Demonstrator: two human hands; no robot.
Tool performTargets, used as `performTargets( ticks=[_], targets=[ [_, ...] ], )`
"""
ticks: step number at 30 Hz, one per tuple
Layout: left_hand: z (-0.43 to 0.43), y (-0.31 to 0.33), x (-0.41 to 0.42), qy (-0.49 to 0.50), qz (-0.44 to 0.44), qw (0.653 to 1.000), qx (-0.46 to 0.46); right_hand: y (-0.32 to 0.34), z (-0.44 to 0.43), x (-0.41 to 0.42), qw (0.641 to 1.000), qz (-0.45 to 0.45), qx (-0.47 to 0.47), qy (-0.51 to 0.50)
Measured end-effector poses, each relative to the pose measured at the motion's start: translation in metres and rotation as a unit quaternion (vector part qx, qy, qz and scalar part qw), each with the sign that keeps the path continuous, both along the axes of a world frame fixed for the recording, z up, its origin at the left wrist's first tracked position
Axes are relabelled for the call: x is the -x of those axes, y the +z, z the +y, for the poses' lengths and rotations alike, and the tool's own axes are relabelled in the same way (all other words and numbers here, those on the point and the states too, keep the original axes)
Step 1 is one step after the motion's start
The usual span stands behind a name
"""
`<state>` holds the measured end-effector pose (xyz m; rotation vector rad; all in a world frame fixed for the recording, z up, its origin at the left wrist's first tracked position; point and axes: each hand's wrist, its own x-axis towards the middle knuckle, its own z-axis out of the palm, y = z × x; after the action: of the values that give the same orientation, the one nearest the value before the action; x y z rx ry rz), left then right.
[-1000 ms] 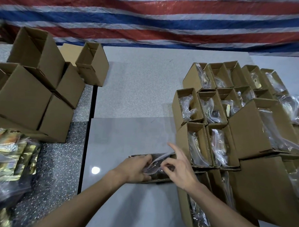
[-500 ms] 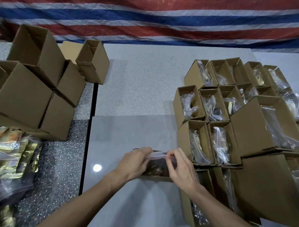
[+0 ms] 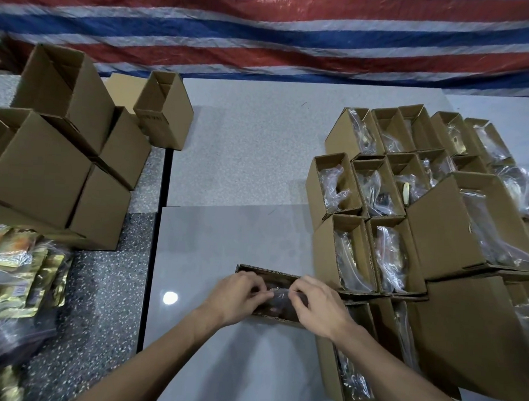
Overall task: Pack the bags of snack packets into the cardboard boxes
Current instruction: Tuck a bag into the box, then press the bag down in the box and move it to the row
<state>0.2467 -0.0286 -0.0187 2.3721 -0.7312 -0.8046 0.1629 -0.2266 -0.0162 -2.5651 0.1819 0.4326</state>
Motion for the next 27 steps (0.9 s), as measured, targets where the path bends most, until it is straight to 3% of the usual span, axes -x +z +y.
performTargets(
  ticks=[5, 11, 14, 19, 27],
  targets=[
    [-0.01, 0.003, -0.012, 0.049, 0.058, 0.996, -0.048, 0.001, 0.005, -0.015, 0.997, 0.061, 0.041, -0.033],
    [-0.03, -0.004, -0.012, 0.072, -0.045, 0.985, -0.153, -0.004, 0.02, -0.018, 0.989, 0.024, 0.125, -0.075],
    [-0.03, -0.008, -0.008, 0.082, -0.057, 0.987, -0.125, -0.002, 0.018, -0.015, 0.99, 0.003, 0.083, -0.115],
    [-0.021, -0.012, -0.008, 0.094, -0.058, 0.987, -0.113, 0.004, 0.012, -0.017, 0.984, 0.054, -0.043, -0.166],
    [-0.016, -0.012, -0.007, 0.067, -0.009, 0.981, -0.181, -0.001, 0.015, -0.025, 0.985, 0.066, -0.038, -0.154]
  ],
)
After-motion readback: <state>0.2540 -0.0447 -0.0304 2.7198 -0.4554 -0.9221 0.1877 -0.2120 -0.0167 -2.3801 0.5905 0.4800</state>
